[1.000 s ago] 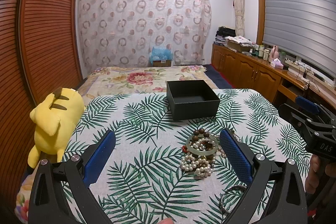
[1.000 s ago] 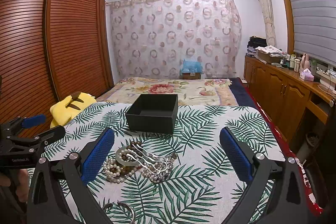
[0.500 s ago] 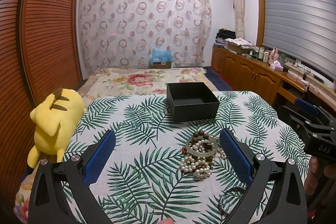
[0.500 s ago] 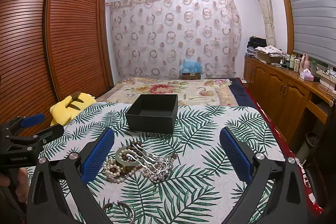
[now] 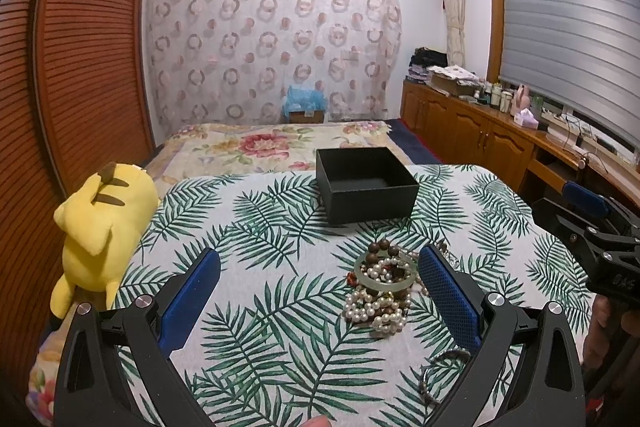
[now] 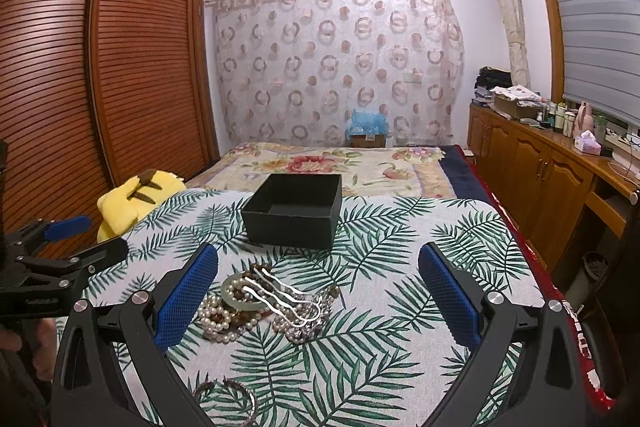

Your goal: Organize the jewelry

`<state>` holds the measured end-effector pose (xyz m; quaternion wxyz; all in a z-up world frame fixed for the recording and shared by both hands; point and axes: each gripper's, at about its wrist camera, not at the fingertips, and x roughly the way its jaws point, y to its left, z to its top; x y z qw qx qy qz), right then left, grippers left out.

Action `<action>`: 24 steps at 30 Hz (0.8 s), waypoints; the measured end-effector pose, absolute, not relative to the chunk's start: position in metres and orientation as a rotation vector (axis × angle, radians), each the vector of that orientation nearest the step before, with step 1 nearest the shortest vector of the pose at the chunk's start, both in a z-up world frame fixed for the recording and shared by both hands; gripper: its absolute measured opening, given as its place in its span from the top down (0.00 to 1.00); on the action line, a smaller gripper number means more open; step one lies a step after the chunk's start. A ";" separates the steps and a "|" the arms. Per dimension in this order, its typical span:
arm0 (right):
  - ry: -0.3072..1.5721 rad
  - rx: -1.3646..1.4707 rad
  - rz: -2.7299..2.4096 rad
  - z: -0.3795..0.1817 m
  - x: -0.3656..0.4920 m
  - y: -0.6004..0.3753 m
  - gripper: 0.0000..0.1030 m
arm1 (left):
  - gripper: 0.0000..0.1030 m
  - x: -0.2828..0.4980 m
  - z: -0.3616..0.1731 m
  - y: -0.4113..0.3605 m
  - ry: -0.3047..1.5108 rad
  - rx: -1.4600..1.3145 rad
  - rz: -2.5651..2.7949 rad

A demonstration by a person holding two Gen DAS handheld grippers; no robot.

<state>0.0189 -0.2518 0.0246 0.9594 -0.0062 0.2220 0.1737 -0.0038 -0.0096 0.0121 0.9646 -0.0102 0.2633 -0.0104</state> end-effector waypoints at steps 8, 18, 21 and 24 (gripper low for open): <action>0.557 -0.060 0.429 0.001 0.019 -0.245 0.11 | 0.07 -0.001 -0.012 -0.002 0.596 -0.014 -0.046; 0.731 -0.117 0.543 -0.042 0.016 -0.230 0.36 | 0.07 -0.004 -0.046 0.007 0.681 -0.008 -0.065; 0.775 -0.137 0.581 -0.054 0.014 -0.221 0.45 | 0.07 0.000 -0.055 0.007 0.717 0.000 -0.072; 0.819 -0.150 0.616 -0.064 0.014 -0.215 0.53 | 0.07 0.003 -0.062 0.005 0.745 0.009 -0.079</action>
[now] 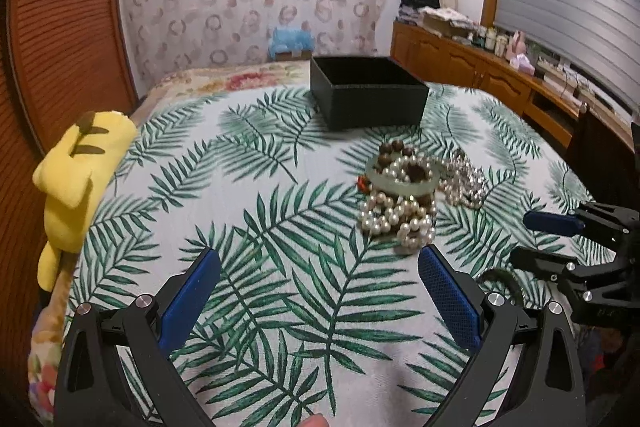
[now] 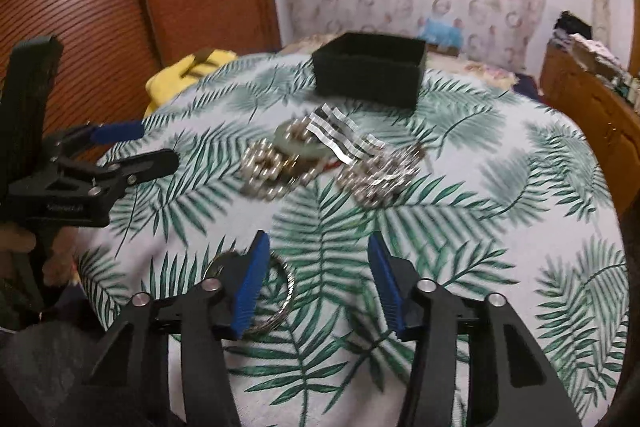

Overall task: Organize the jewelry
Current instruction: 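Grasp the silver bangle with the right tool while the left tool grasps the jade bangle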

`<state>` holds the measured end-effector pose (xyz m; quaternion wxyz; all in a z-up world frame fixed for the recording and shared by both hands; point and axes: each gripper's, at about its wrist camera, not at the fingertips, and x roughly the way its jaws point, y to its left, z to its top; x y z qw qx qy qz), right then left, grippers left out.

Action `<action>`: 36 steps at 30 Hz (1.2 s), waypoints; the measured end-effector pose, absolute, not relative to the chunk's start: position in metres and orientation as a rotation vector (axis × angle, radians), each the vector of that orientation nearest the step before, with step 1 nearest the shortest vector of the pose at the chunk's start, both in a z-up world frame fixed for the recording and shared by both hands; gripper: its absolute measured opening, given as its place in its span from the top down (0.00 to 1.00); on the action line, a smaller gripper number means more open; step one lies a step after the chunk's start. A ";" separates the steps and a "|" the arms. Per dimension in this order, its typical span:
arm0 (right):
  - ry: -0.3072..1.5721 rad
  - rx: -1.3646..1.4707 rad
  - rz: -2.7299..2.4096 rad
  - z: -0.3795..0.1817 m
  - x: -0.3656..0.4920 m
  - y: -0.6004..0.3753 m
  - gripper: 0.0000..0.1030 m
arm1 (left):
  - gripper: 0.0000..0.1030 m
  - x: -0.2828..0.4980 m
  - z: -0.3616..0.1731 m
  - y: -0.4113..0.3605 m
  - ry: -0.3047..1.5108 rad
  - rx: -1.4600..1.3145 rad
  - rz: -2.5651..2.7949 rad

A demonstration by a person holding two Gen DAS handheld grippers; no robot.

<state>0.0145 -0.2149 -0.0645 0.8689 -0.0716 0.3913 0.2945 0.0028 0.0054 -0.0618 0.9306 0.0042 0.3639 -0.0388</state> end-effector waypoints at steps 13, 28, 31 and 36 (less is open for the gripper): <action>0.876 -0.225 0.665 -0.080 0.010 -0.206 0.94 | 0.07 0.016 -0.077 0.009 0.800 -0.028 -0.114; 0.788 -0.214 0.550 -0.062 0.052 -0.237 0.94 | 0.09 0.057 -0.074 -0.006 0.831 -0.037 -0.203; 0.779 -0.207 0.528 -0.060 0.055 -0.245 0.94 | 0.18 0.064 -0.073 -0.014 0.837 -0.027 -0.227; 0.772 -0.194 0.497 -0.056 0.059 -0.259 0.94 | 0.29 0.076 -0.071 -0.025 0.848 -0.018 -0.272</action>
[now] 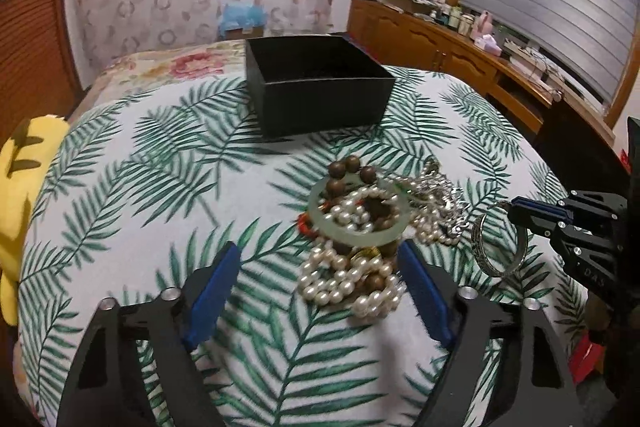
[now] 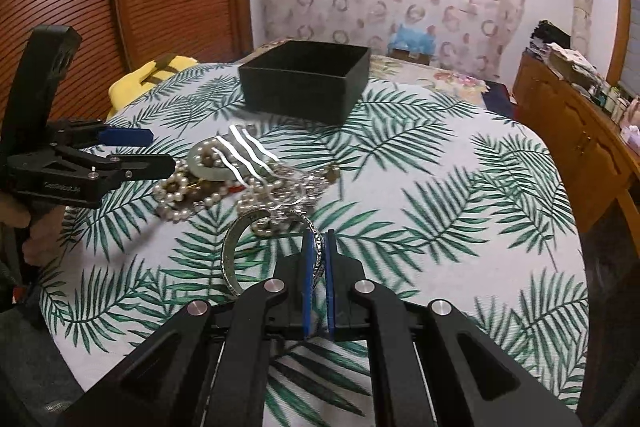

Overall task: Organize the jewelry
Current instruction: 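Grasp the silver bangle with the right tool while the left tool grasps the jade bangle, then carry both bangles into the black box and open both tools to release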

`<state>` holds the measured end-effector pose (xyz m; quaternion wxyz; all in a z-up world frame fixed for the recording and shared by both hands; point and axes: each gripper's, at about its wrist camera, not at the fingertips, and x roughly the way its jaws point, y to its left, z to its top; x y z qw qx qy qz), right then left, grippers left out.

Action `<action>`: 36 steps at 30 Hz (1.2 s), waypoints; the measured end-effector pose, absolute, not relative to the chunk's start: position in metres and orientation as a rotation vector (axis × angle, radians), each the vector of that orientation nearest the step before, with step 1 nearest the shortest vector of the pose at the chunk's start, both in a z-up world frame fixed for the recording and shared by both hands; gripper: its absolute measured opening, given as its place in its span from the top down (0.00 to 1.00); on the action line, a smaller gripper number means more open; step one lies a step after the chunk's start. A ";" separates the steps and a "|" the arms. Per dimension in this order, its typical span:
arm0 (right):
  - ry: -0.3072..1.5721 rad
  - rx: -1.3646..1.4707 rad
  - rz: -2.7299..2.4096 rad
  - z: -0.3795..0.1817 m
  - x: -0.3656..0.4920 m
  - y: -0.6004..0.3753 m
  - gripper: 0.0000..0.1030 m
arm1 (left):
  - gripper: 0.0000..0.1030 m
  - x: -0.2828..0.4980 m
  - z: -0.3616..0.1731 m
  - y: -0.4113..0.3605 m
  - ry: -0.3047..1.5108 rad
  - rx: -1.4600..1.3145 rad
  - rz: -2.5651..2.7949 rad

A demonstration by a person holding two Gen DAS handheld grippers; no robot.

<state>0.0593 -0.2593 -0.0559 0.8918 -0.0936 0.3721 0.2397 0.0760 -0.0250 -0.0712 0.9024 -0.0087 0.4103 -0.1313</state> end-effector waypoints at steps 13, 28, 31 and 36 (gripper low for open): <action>0.767 -0.174 0.485 -0.058 0.060 -0.268 0.94 | 0.36 0.101 -0.077 -0.038 0.893 0.004 -0.319; 0.762 -0.169 0.474 -0.061 0.061 -0.273 0.94 | 0.31 0.133 -0.090 -0.066 0.967 0.149 -0.399; 0.762 -0.171 0.472 -0.061 0.060 -0.275 0.94 | 0.31 0.136 -0.090 -0.066 0.969 0.148 -0.408; 0.764 -0.171 0.470 -0.062 0.061 -0.276 0.94 | 0.33 0.131 -0.090 -0.063 0.950 0.124 -0.418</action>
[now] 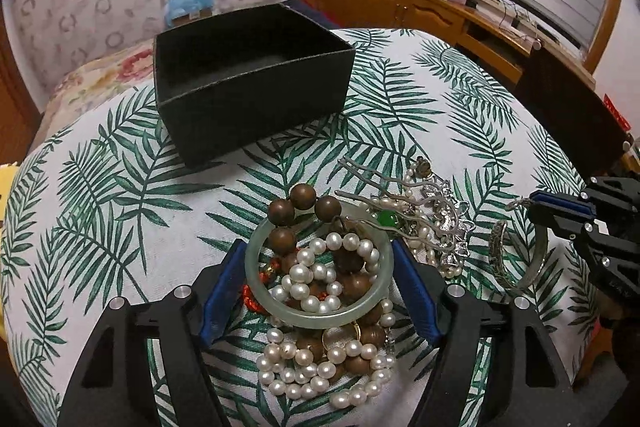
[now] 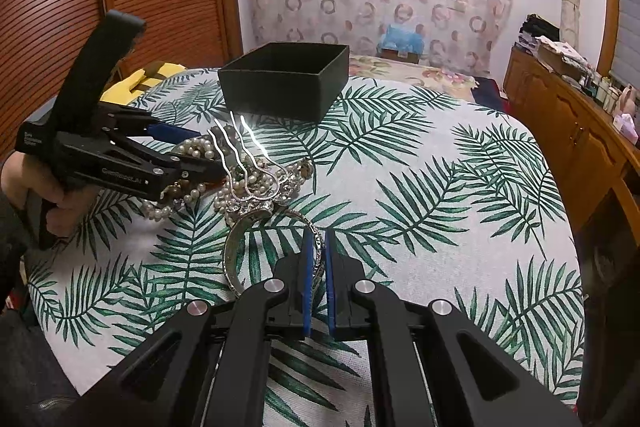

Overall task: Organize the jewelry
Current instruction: 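Carry both bangles into the black box and open both tools to release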

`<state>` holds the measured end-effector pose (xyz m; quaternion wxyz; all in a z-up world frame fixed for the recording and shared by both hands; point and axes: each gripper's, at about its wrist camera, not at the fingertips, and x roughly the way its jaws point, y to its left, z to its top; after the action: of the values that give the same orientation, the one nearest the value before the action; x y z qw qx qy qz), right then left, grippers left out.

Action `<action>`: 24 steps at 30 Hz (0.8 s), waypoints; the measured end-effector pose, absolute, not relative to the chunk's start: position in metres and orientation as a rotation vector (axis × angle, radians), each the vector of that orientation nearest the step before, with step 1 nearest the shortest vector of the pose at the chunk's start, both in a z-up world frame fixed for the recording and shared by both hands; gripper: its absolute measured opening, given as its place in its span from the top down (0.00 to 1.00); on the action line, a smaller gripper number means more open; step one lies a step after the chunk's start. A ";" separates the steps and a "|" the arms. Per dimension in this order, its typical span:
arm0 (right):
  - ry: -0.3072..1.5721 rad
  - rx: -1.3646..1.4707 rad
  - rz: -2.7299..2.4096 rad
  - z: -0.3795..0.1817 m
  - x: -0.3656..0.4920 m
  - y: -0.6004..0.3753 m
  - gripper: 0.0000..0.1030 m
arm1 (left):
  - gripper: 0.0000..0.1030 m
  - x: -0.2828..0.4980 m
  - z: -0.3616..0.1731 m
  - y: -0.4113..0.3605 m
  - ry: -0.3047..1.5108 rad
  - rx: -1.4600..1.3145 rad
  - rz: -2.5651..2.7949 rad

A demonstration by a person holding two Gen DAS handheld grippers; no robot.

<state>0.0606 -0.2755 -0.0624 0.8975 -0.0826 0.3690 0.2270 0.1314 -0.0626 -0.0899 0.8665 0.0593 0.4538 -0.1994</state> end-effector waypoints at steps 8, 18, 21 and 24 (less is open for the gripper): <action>0.746 -0.165 0.468 -0.058 0.064 -0.276 0.94 | 0.33 0.119 -0.068 -0.045 0.849 0.074 -0.362; 0.688 -0.200 0.479 -0.035 0.088 -0.258 0.94 | 0.33 0.120 -0.039 -0.029 0.769 0.071 -0.307; 0.667 -0.221 0.480 -0.025 0.106 -0.250 0.94 | 0.33 0.125 -0.035 -0.026 0.758 0.064 -0.295; 0.650 -0.231 0.480 -0.014 0.130 -0.241 0.94 | 0.33 0.130 -0.032 -0.021 0.746 0.060 -0.286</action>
<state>0.1305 -0.2409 -0.0143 0.9131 -0.1121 0.3153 0.2331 0.1304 -0.0209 -0.0321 0.9209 0.0294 0.3629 -0.1393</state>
